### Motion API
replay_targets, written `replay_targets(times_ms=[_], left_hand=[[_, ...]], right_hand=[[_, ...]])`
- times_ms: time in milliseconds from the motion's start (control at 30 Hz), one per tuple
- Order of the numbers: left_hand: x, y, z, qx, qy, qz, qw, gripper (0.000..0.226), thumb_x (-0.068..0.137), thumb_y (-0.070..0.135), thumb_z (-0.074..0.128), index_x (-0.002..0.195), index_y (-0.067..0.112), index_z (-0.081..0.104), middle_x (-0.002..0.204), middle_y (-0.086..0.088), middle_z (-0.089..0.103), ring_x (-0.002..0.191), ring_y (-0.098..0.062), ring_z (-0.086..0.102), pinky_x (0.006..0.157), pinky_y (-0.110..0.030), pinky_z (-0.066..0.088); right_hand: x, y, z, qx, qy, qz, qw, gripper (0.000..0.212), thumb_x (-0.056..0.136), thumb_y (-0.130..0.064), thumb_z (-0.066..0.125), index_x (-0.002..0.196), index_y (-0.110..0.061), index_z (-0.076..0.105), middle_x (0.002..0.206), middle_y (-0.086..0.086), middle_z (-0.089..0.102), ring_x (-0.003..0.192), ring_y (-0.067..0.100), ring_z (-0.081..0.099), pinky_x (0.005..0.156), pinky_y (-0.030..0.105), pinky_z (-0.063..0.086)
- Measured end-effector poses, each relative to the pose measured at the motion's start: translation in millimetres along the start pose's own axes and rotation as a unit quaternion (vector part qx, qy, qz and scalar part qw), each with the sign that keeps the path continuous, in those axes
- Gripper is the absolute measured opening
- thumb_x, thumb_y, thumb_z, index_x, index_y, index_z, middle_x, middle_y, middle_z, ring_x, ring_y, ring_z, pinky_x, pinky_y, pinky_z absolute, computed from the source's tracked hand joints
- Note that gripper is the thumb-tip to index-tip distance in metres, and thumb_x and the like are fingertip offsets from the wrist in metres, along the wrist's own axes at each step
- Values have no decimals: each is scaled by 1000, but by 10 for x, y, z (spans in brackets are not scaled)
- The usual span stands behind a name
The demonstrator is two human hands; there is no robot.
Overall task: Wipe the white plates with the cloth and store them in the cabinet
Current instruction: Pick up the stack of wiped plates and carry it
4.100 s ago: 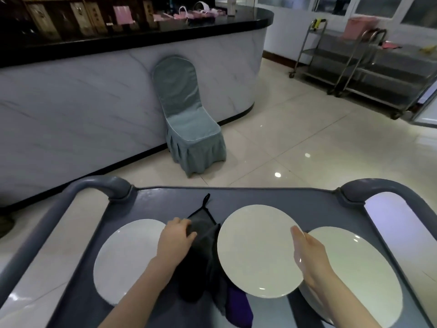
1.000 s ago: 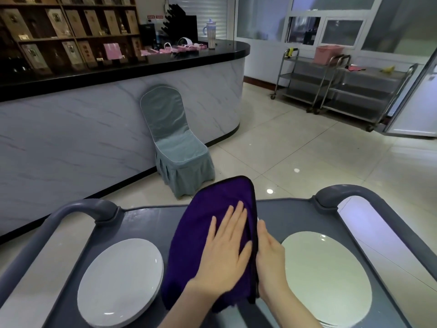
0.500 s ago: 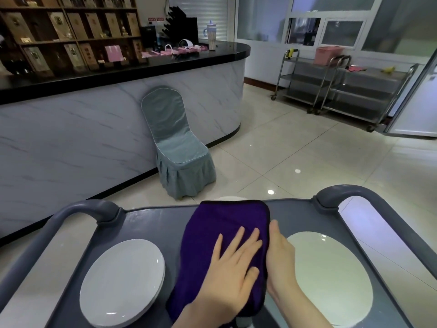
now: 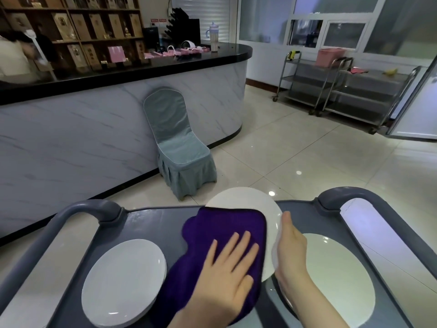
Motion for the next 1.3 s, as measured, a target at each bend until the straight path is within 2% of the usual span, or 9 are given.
replay_targets(times_ms=[267, 433, 567, 667, 900, 1000, 1133, 1233, 1300], left_hand=[[338, -66, -172, -3, 18, -37, 999, 61, 101, 47, 26, 157, 31, 7, 164, 12, -3, 151, -8, -5, 118, -44, 0], [319, -408, -225, -16, 17, -119, 993, 61, 99, 51, 13, 155, 34, -7, 161, 16, -18, 148, -4, -19, 119, -41, -11], [20, -251, -50, 6, -15, -80, 997, 65, 95, 46, 33, 156, 29, 19, 164, 8, 11, 150, -15, 14, 114, -49, 9], [-61, 35, 87, 18, -13, -39, 999, 69, 85, 45, 43, 150, 25, 35, 158, 1, 32, 142, -21, 37, 107, -52, 22], [409, 89, -189, -2, 48, -42, 998, 62, 99, 43, 31, 157, 24, 16, 165, 5, 8, 152, -17, 7, 116, -49, 7], [552, -173, -306, -8, 75, -61, 995, 61, 99, 48, 28, 156, 29, 17, 164, 7, 11, 152, -15, 5, 119, -47, 0], [536, -534, -537, -129, 71, -95, 984, 45, 94, 56, 43, 134, 34, 45, 130, 14, 53, 121, -6, 46, 105, -31, 34], [471, -592, -714, -297, 37, -101, 949, 14, 89, 48, 63, 97, 50, 51, 91, 22, 64, 86, 2, 57, 78, -25, 45], [465, -526, -798, -329, 44, -80, 940, 24, 86, 40, 70, 77, 53, 52, 71, 22, 61, 70, 1, 56, 66, -18, 39]], right_hand=[[-180, 249, 74, -15, -58, 34, 998, 44, 100, -44, 49, 84, -9, 70, 83, 4, 72, 86, 16, 63, 81, 36, 50], [-96, 85, -7, -22, -23, 48, 998, 47, 99, -43, 50, 83, 1, 57, 75, 22, 58, 71, 23, 55, 64, 32, 44], [25, -105, -100, 2, -15, 8, 1000, 37, 101, -36, 47, 80, -9, 61, 69, 0, 62, 54, 14, 56, 53, 26, 43], [36, -98, -78, 8, -11, 7, 1000, 43, 101, -39, 48, 96, -1, 67, 90, 13, 73, 72, 19, 64, 62, 29, 49], [-174, 230, 17, -14, -79, 37, 996, 38, 101, -43, 50, 95, -15, 75, 87, 5, 78, 90, 21, 72, 84, 38, 55], [-181, 241, 41, -16, -104, 23, 994, 43, 101, -38, 52, 87, -3, 72, 82, 4, 75, 80, 17, 68, 74, 30, 52], [-147, 49, -61, -125, -158, -108, 973, 51, 95, -27, 62, 57, -2, 39, 60, 3, 35, 60, 13, 34, 53, 21, 30], [-56, -149, -106, -284, -231, -203, 908, 45, 95, -27, 64, 55, -14, 49, 58, -8, 42, 58, 8, 37, 55, 23, 30], [-62, -246, -50, -336, -285, -238, 866, 43, 95, -28, 63, 53, -33, 58, 54, -15, 49, 55, 1, 41, 56, 16, 32]])
Point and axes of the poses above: each hand's wrist, its own x-axis towards the middle knuckle, its own z-axis out of the palm, y = z × x, the point moved 2 cm from there along x, towards the middle knuckle
